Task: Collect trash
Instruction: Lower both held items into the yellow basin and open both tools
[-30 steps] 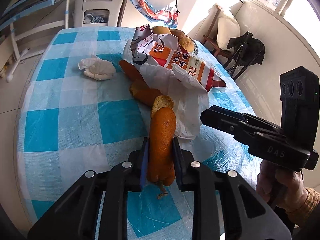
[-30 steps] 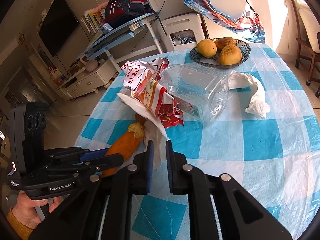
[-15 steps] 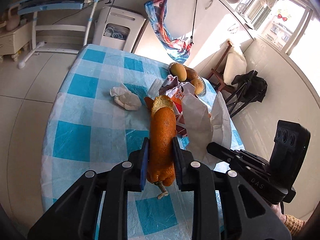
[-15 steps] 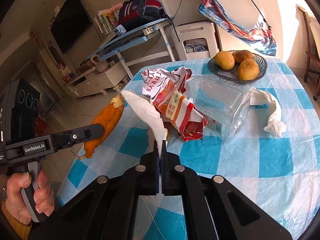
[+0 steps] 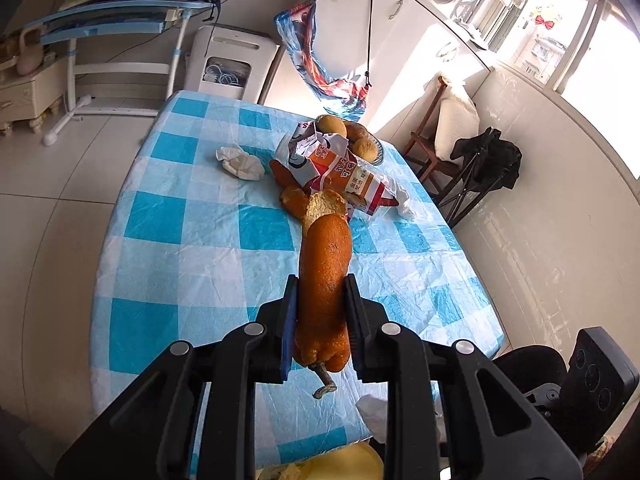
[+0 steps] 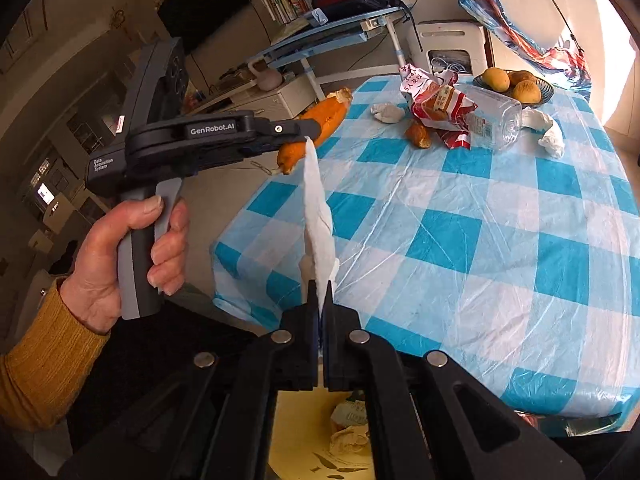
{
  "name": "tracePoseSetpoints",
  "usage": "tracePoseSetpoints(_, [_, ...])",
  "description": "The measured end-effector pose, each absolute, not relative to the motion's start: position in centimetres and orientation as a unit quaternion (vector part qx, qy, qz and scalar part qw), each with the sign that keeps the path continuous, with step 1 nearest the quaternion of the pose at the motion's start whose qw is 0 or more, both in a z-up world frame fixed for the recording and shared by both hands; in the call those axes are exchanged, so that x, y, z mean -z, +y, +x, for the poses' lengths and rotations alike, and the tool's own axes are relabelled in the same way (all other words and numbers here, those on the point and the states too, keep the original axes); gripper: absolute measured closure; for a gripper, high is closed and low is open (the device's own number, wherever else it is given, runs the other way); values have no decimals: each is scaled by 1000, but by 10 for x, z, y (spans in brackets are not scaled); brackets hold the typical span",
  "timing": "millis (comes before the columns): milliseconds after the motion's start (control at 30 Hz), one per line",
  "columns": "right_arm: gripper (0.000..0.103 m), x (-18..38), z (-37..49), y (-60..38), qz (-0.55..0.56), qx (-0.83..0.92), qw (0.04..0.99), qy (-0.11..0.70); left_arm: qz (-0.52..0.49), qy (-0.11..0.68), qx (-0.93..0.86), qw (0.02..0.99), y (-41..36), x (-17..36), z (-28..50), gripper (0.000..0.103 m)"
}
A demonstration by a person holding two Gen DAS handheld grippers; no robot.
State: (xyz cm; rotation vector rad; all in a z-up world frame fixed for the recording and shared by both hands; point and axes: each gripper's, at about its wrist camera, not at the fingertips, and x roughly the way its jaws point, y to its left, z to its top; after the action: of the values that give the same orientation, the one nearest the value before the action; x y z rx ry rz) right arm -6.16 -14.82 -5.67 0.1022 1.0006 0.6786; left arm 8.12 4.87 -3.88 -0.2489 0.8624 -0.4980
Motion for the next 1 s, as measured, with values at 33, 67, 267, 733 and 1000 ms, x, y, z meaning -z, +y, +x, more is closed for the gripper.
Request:
tracePoseSetpoints(33, [101, 64, -74, -140, 25, -323, 814, 482, -115, 413, 237, 872, 48, 40, 71, 82])
tracePoseSetpoints(67, [101, 71, -84, -134, 7, -325, 808, 492, -112, 413, 236, 872, 48, 40, 63, 82])
tracePoseSetpoints(267, [85, 107, -108, -124, -45, -302, 772, 557, -105, 431, 234, 865, 48, 52, 16, 82])
tracePoseSetpoints(733, [27, 48, -102, -221, 194, -189, 886, 377, -35, 558, 265, 786, 2, 119, -78, 80])
tracePoseSetpoints(1000, [27, 42, -114, -221, 181, -184, 896, 361, 3, 504, 178, 845, 8, 98, -83, 14])
